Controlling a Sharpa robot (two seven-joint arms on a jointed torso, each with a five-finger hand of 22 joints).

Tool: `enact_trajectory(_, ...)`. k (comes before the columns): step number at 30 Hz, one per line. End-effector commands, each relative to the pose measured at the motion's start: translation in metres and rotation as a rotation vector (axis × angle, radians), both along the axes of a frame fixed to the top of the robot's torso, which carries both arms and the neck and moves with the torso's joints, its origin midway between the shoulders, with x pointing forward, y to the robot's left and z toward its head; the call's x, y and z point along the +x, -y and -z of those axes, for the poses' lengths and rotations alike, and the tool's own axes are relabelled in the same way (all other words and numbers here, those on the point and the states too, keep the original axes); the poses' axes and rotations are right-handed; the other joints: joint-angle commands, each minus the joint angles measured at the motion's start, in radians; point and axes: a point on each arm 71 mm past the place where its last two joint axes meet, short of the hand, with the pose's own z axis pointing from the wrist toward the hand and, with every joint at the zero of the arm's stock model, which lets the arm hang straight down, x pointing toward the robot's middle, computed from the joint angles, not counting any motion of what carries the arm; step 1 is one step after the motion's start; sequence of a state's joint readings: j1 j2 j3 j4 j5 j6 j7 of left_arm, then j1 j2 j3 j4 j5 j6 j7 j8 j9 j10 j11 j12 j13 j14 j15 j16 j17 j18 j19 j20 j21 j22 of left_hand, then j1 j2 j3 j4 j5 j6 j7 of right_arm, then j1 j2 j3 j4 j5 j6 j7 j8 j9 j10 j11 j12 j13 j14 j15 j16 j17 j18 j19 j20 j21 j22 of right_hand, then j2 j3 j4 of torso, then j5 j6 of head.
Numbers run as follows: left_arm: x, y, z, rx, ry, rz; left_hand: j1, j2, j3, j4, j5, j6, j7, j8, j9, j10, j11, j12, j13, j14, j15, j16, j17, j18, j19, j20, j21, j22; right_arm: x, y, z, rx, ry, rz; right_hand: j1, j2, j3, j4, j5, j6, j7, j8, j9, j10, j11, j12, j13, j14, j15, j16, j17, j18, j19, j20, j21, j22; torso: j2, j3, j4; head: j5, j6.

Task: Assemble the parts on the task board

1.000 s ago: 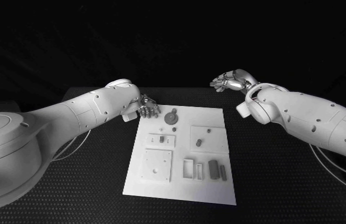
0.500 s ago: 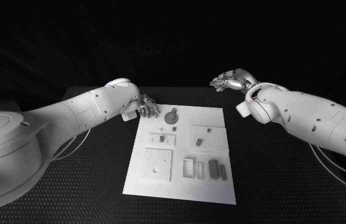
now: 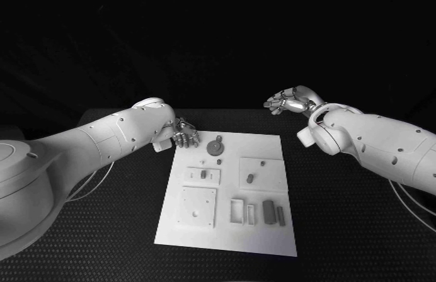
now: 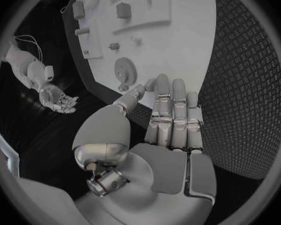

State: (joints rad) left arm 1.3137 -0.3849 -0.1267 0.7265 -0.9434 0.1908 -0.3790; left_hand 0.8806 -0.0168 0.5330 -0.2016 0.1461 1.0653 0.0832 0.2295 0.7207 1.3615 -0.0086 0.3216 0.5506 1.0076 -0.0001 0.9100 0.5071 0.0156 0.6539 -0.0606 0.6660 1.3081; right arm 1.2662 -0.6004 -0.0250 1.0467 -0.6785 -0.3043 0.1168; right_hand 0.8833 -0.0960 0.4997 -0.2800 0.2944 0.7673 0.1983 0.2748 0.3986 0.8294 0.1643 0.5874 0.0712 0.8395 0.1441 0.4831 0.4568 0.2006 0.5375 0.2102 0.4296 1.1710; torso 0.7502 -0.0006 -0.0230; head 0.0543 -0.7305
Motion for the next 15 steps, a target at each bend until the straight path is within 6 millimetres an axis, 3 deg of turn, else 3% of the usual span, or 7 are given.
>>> enact_trajectory(1,-0.0021,0.0034,0.0044,-0.017,-0.024,0.016,0.006,0.007,0.0,-0.009,0.003,0.007,0.001,0.007,-0.001,0.0,-0.005,0.006,0.0,0.003,-0.005,0.005,-0.001,-0.016,0.006,-0.025,-0.005,0.01,-0.0003,-0.0016,-0.0002,0.004,0.0,-0.015,-0.011,-0.003,0.004,0.001,0.005,-0.002,0.022,0.006,-0.001,0.006,0.0,-0.001,-0.001,-0.002,0.008,-0.005,-0.001,-0.006,-0.005,0.003,-0.004,0.001,0.0,-0.0003,-0.0012,0.0,-0.001)
enact_trajectory(15,-0.0024,0.0012,0.005,-0.049,-0.039,-0.001,0.062,0.056,0.025,-0.057,0.031,0.011,-0.001,0.015,-0.003,0.008,-0.006,0.009,-0.003,0.006,-0.006,0.011,-0.004,-0.016,0.009,-0.023,-0.007,0.01,-0.0003,-0.002,-0.0001,0.006,-0.001,-0.017,-0.011,-0.003,0.004,0.001,0.005,-0.002,0.022,0.006,-0.002,0.006,0.0,-0.001,-0.001,-0.002,0.007,-0.005,-0.002,-0.006,-0.005,0.003,-0.005,0.002,0.0,0.0,0.0009,-0.001,-0.002)
